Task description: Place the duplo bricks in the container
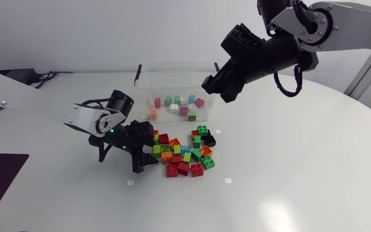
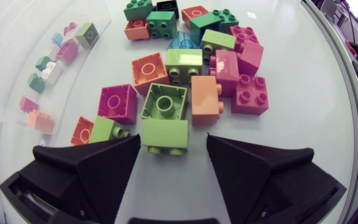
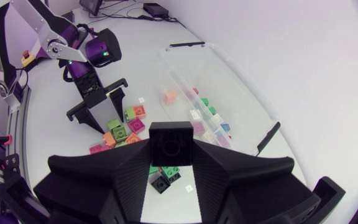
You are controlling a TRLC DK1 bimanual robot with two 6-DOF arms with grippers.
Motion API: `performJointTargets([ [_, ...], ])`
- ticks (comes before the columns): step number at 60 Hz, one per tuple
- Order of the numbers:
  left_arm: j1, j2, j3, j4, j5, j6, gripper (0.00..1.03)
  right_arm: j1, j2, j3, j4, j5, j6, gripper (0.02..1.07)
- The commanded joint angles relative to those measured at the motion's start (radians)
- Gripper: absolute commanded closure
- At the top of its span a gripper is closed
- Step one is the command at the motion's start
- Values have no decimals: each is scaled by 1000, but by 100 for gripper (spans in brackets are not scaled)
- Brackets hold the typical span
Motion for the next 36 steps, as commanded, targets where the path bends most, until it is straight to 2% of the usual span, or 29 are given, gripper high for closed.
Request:
performJointTargets([
  [1, 2, 21, 12, 3, 25, 26, 52, -9, 56, 46, -4, -10, 22, 72],
  [7, 2, 23, 9, 3, 42, 26, 68, -8, 96, 89, 3, -14, 37, 72],
  [23, -5, -17, -28, 0, 63, 26, 70, -37, 246, 252, 68, -17, 123, 72],
  [36, 17, -163, -95, -43, 65, 30, 70, -49, 386, 393, 94, -16, 177, 72],
])
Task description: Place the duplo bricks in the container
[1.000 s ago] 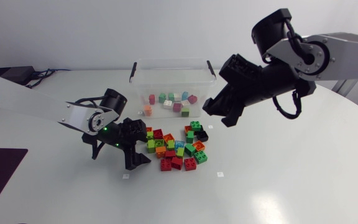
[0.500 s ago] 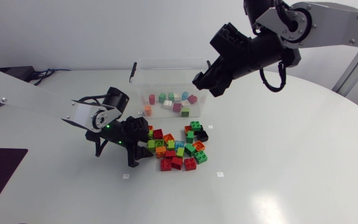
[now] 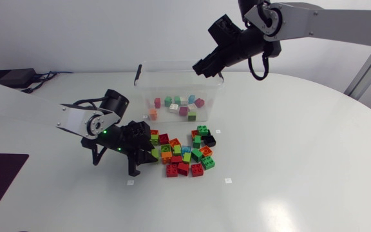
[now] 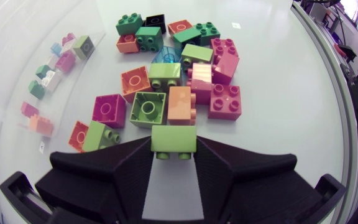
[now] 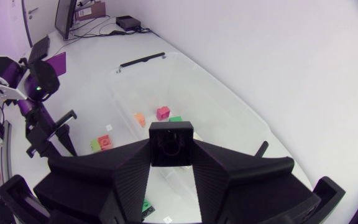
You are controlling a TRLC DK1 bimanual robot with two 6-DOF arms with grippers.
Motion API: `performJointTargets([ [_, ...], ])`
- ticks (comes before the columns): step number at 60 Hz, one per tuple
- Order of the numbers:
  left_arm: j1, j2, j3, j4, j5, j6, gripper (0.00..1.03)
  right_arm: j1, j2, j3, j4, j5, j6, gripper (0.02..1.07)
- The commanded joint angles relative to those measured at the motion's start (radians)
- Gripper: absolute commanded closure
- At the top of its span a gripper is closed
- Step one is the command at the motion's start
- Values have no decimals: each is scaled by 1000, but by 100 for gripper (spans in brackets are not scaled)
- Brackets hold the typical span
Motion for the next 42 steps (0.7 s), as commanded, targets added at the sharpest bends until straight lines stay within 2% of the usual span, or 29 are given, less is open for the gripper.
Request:
performJointTargets([
  [1, 15, -81, -38, -26, 11, 31, 70, -11, 72, 69, 20, -7, 42, 72],
  [12, 29, -192, -70, -63, 11, 31, 70, -16, 172, 155, 34, 3, 79, 71],
  [21, 41, -264, -27, -113, 11, 19, 70, -13, 246, 215, 26, 15, 83, 70],
  [22, 43, -272, -18, -116, 11, 11, 70, -11, 246, 216, 26, 18, 83, 68],
  [24, 46, -282, 2, -130, 11, 5, 70, -10, 246, 218, 25, 24, 88, 55],
  [25, 48, -284, 10, -136, 13, 5, 70, -10, 244, 221, 23, 29, 91, 45],
  [30, 52, -292, 56, -141, 11, -25, 70, -10, 229, 221, 17, 35, 94, 16],
  [34, 64, -293, 106, -142, 13, -65, 70, -15, 204, 206, 16, 35, 95, 9],
  [42, 69, -275, 198, -138, 13, -139, 70, -15, 114, 123, 36, 35, 92, 8],
])
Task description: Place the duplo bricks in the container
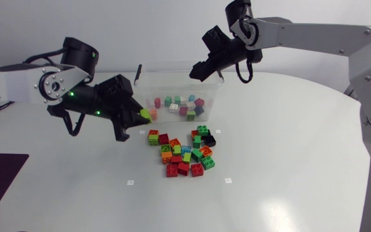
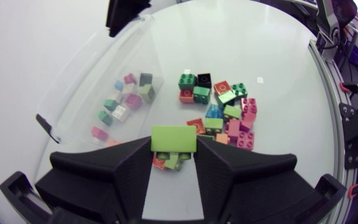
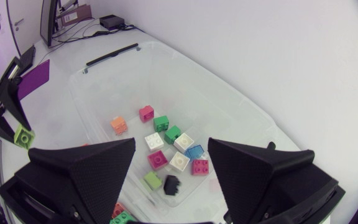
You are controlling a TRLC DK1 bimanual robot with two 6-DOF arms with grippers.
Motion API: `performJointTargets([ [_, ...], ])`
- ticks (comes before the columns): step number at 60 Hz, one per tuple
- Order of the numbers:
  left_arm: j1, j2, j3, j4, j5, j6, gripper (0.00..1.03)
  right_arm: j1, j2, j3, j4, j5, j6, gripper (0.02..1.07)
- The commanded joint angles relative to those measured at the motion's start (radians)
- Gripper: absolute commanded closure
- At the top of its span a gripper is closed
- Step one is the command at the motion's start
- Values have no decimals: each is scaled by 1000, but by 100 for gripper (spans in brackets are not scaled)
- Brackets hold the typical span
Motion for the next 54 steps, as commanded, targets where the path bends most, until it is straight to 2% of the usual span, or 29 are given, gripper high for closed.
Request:
performJointTargets([
  [1, 8, 0, 71, 2, 12, -59, 70, -4, -88, -54, 18, 3, 13, 8],
  [11, 14, 66, 205, 51, 11, -183, 70, -9, -224, -199, 56, 3, 15, 8],
  [23, 27, 201, 375, 62, 3, -267, 70, -26, -375, -404, 93, 4, 16, 8],
  [32, 31, 306, 483, 88, -32, -326, 70, -38, -452, -522, 91, 4, 28, 8],
  [40, 30, 380, 564, 97, -66, -363, 69, -36, -496, -627, 91, 38, 48, 8],
  [54, 28, 492, 694, 95, -112, -409, 69, 25, -479, -735, 99, 153, 79, 8],
])
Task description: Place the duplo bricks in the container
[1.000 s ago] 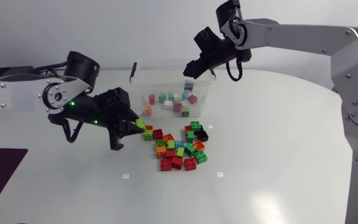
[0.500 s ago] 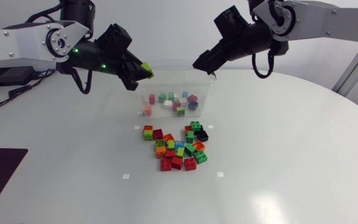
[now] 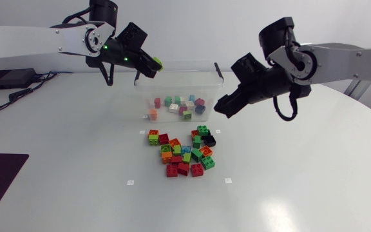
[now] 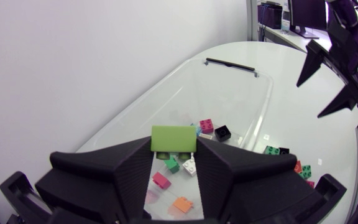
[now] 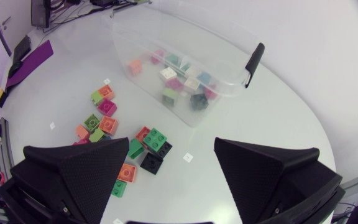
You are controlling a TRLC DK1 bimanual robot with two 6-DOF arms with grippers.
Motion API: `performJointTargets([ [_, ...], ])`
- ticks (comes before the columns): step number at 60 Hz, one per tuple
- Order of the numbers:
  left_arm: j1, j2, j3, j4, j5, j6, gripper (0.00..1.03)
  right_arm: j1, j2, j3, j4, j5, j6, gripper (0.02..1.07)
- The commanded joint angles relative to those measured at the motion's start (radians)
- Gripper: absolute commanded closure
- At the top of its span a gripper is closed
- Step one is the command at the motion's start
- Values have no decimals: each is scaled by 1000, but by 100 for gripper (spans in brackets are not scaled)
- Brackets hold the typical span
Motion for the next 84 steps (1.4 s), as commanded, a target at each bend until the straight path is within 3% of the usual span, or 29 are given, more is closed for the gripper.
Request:
performJointTargets([
  [1, 3, 54, 63, 8, -13, -36, 69, 35, 17, -40, 19, 27, 26, 8],
  [14, 4, 137, 153, 3, -54, -71, 65, 119, 100, -17, 23, 111, 121, 9],
  [17, 3, 144, 159, -2, -60, -74, 56, 131, 112, -6, 23, 127, 158, 9],
  [20, 3, 144, 161, -2, -73, -77, 31, 145, 130, 10, 11, 144, 196, 10],
  [22, 4, 143, 161, -2, -80, -80, 21, 151, 136, 21, 8, 160, 218, 10],
  [27, 6, 133, 158, 0, -88, -85, 7, 158, 153, 49, -4, 186, 271, 10],
  [34, 10, 84, 113, 5, -88, -77, 6, 162, 201, 101, -32, 248, 365, 10],
  [45, 21, -71, -66, 49, -80, -22, 6, 168, 284, 148, -75, 262, 482, 10],
  [56, 52, -258, -270, 51, -13, 87, 6, 182, 342, 198, -105, 263, 531, 11],
  [69, 99, -417, -459, -11, 110, 246, 6, 193, 405, 250, -139, 285, 586, 17],
  [84, 119, -491, -617, -48, 141, 409, 6, 193, 469, 319, -185, 294, 629, 27],
])
